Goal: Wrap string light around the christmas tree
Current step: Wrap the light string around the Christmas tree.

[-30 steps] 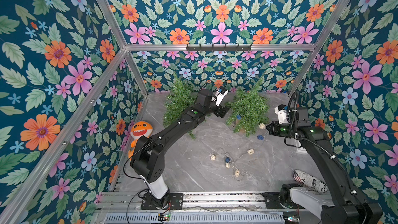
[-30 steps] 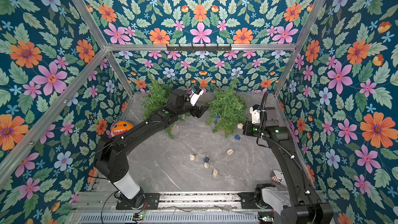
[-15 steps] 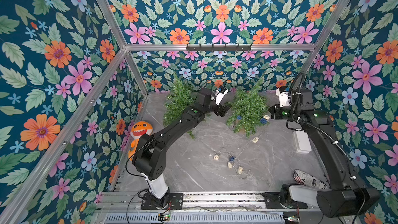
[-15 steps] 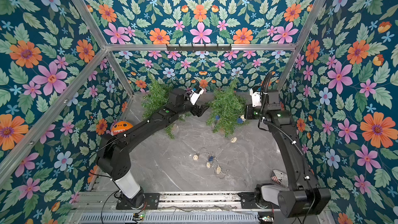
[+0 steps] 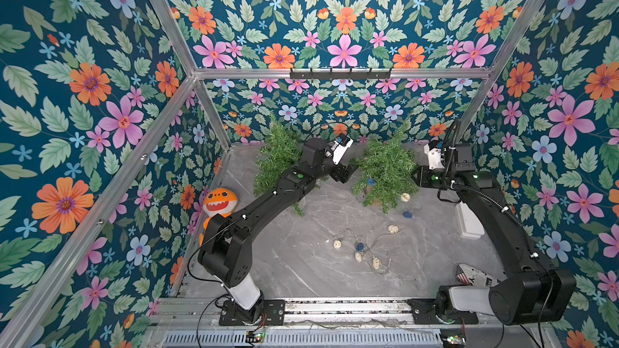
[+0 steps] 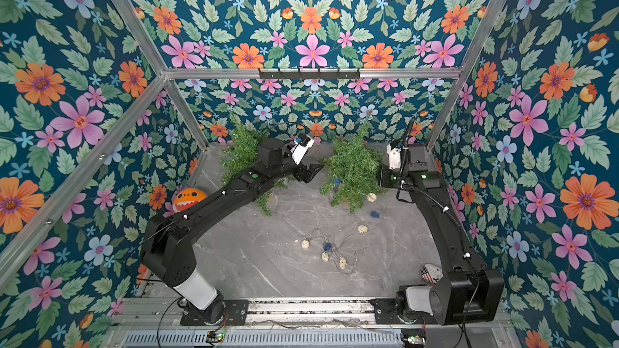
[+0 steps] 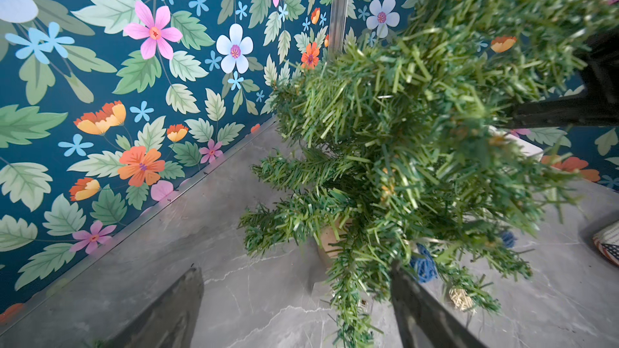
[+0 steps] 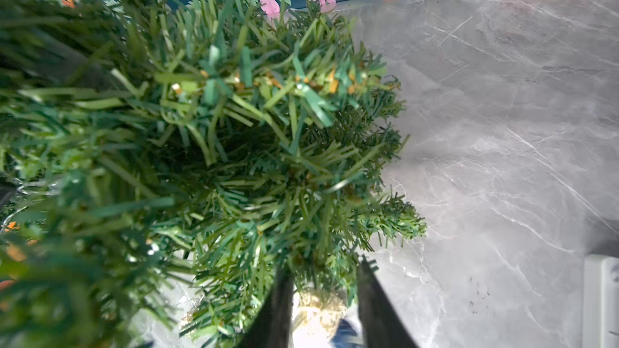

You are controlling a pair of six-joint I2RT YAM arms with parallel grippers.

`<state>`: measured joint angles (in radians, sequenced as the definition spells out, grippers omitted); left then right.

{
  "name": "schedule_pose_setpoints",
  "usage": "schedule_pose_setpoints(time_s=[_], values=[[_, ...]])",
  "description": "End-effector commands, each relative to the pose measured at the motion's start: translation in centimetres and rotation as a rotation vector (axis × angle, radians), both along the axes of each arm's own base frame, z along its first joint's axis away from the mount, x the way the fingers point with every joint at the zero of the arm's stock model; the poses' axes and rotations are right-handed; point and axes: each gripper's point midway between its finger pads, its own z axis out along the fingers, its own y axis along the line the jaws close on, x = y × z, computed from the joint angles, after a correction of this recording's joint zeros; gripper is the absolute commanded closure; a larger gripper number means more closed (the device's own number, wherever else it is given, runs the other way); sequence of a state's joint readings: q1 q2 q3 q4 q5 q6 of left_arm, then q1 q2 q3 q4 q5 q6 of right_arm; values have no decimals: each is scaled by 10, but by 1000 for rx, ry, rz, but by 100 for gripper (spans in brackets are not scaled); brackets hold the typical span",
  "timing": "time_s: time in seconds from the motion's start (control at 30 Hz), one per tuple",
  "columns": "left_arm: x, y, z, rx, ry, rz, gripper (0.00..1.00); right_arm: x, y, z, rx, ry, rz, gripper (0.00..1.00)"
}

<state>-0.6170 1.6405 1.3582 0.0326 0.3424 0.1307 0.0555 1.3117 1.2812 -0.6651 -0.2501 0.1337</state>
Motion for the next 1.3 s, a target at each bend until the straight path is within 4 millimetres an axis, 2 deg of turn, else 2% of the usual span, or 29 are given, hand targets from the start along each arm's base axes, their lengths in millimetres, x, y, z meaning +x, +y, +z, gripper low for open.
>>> schedule_pose_setpoints(time_s=[0.0,0.17,0.27,0.33,0.43,0.57,0.63,0.73,0.9,1.03,1.27], values=[[-9,6,0,-12,25,3,11,-16,-5,-8,-2,52,-29,59],[-24,17,-5,-17,58,14,11,-42,-4,-8,46,60,-49,56],[-32,25,-12,-21,91,35,12,-66,-2,-14,92,104,-73,54],[-40,29,-19,-34,118,44,12,-86,-1,-27,134,157,-109,54],[-53,32,-31,-48,150,60,13,-113,3,-58,213,251,-175,54],[-80,23,-49,-60,151,47,13,-132,8,-99,197,298,-254,55],[-101,10,-59,-74,150,8,12,-132,11,-119,231,327,-295,53],[-127,-10,-72,-96,168,-50,12,-125,-1,-145,196,330,-385,52],[-155,-33,-97,-76,173,-121,12,-108,-20,-169,95,333,-467,49],[-160,-40,-108,-42,175,-142,12,-89,-22,-185,50,328,-458,49],[-159,-43,-105,-37,159,-150,12,-77,-20,-219,-7,396,-427,53]])
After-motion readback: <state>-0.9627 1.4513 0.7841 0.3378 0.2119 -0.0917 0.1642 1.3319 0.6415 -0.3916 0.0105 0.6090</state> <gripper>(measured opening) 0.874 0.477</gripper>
